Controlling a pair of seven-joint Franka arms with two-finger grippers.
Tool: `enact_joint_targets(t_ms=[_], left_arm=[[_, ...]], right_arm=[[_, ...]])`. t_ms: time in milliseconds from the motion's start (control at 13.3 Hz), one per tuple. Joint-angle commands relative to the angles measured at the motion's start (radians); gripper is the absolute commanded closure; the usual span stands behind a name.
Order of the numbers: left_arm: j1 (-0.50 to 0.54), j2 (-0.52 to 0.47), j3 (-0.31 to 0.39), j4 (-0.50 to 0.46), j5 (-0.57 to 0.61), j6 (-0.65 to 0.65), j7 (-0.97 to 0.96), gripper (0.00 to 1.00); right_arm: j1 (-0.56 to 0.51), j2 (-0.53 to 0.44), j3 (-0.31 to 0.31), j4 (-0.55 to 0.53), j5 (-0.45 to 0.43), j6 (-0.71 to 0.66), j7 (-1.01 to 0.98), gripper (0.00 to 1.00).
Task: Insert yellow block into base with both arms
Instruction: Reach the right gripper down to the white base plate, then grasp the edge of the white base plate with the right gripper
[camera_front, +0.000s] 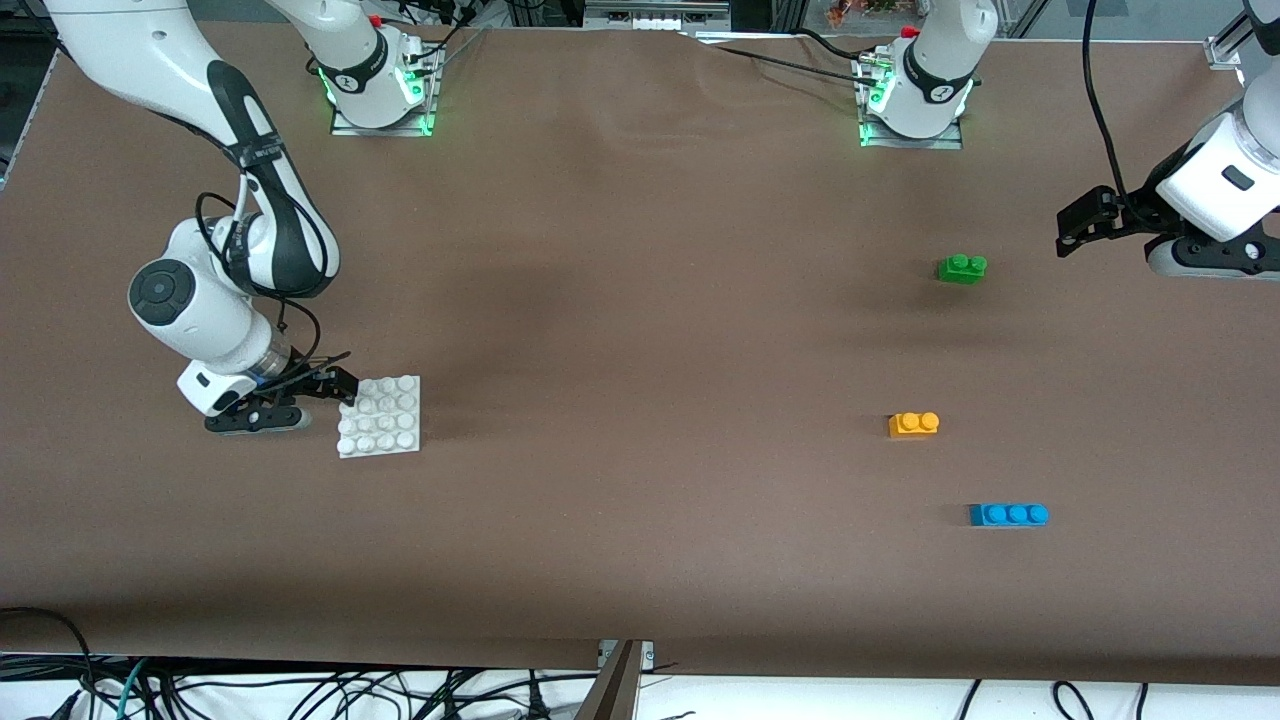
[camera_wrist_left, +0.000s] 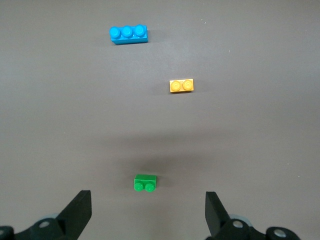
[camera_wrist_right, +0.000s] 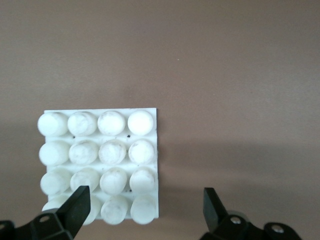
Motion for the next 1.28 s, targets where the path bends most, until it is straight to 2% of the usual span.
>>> enact_joint_targets(t_ms=[0, 226, 753, 903, 1204], left_arm=[[0.003, -0.003, 0.0, 0.009, -0.013, -0.015, 0.006, 0.0], [0.003, -0.003, 0.002, 0.008, -0.013, -0.015, 0.007, 0.0], [0.003, -0.003, 0.002, 0.008, -0.013, -0.015, 0.006, 0.0], [0.003, -0.003, 0.002, 0.008, -0.013, -0.015, 0.007, 0.0], [0.003, -0.003, 0.002, 0.008, -0.013, -0.015, 0.006, 0.0]], right_arm=[[-0.021, 0.053, 0.008, 0.041, 0.054, 0.014, -0.034, 0.0], [-0.021, 0.097, 0.014, 0.055, 0.092, 0.063, -0.036, 0.0], [-0.01, 0.149, 0.018, 0.099, 0.138, 0.065, -0.021, 0.0], [-0.009, 0.157, 0.034, 0.11, 0.181, 0.065, -0.027, 0.0], [-0.01, 0.157, 0.034, 0.104, 0.183, 0.063, -0.059, 0.0]])
